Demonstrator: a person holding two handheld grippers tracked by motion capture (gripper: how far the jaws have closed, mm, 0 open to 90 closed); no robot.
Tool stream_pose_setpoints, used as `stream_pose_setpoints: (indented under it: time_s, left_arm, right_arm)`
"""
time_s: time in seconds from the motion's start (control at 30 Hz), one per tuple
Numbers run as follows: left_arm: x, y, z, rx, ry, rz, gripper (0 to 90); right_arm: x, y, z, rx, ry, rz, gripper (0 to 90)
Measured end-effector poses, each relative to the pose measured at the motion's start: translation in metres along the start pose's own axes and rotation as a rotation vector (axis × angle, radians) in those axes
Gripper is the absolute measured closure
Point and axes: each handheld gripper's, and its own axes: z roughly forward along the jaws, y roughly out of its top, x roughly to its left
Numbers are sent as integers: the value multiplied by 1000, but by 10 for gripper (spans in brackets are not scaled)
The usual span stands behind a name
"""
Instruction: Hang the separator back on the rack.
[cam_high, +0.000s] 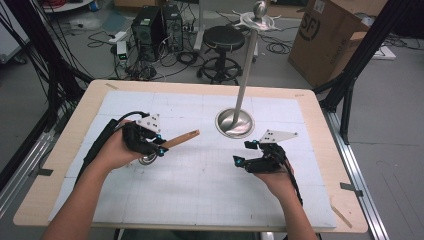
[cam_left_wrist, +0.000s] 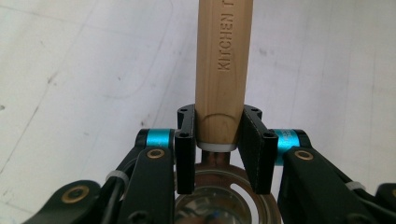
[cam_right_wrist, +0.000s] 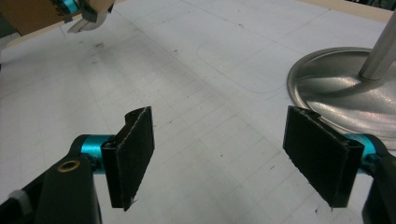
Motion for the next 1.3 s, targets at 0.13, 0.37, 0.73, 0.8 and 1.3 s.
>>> stream_pose_setpoints:
  time_s: [0.13, 0.37, 0.73, 0.8, 1.3]
  left_arm:
    - [2, 6, -3, -72, -3, -26, 691]
    - [4, 14, -8, -163, -10, -60, 690]
    - [11, 28, -23, -281, 15, -92, 691]
    - [13, 30, -27, -308, 18, -100, 691]
    - [25, 75, -44, -433, 50, -65, 691]
  right_arm:
    - [-1, 0, 1, 1, 3, -5, 240]
    - [-1, 0, -1, -7, -1, -1, 240]
    - [-1, 0, 0, 1, 5, -1, 240]
    - [0, 0, 0, 0, 5, -2, 240]
    - [1, -6, -1, 22, 1, -2, 240]
